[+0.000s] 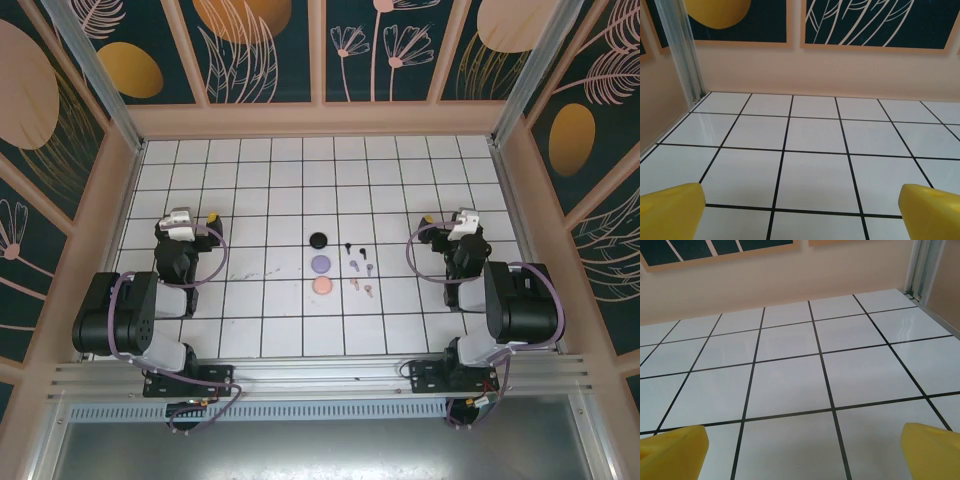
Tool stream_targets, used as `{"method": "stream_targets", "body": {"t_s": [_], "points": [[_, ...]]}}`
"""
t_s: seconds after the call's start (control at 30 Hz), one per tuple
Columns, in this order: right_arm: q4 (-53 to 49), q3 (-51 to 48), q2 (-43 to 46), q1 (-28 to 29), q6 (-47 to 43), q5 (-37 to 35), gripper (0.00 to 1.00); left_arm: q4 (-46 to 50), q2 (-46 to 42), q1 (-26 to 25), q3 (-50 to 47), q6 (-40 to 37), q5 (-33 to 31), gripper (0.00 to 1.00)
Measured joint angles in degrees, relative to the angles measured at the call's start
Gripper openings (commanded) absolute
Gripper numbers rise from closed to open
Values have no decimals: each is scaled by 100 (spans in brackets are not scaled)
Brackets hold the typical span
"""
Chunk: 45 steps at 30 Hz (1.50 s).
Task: Insert wireless bluetooth earbuds into charging case
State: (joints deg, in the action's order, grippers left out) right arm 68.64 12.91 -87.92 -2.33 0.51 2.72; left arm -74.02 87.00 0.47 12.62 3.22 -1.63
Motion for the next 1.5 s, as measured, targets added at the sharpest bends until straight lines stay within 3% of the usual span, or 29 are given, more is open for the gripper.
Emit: {"method": "stream_targets", "body": {"t_s": [1.03, 1.27, 1.5], "points": [[-2, 0, 0, 0, 0, 0, 99, 258, 2, 0, 94, 39, -192, 99], [-7, 2, 2, -13, 2, 17, 99, 273, 0, 0, 107, 50, -195, 95], [-1377, 520, 920, -4, 173, -271, 99, 1425, -551, 0, 634, 52, -238, 93]]}}
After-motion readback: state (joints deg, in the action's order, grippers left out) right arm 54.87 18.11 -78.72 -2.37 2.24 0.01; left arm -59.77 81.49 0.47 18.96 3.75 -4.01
